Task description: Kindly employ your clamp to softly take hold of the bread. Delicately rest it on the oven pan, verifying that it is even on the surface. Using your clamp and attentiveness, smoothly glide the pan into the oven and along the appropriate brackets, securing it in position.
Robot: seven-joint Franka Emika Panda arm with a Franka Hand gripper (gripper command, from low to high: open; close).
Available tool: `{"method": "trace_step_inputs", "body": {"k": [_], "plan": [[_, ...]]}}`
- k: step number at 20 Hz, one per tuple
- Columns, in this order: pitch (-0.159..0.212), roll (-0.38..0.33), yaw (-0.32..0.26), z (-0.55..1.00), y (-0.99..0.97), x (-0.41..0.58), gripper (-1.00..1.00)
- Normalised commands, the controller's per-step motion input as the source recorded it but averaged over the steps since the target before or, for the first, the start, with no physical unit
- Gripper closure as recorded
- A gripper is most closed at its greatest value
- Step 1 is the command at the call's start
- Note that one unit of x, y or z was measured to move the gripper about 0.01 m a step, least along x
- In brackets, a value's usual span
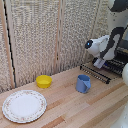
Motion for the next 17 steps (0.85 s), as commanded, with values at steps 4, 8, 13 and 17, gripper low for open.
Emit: {"method": "trace_step_inputs", "body": {"k": [4,8,13,17], "plan": [[0.029,0.032,-0.021,0.44,-0.04,0.029,-1.00],[0.108,0.012,-0.049,0.49,0.03,0.083,-1.00],[0.198,0.061,-0.043,0.43,0.28,0.118,-1.00],[0.198,0.154,-0.013,0.36,0.48,0.119,-1.00]]}}
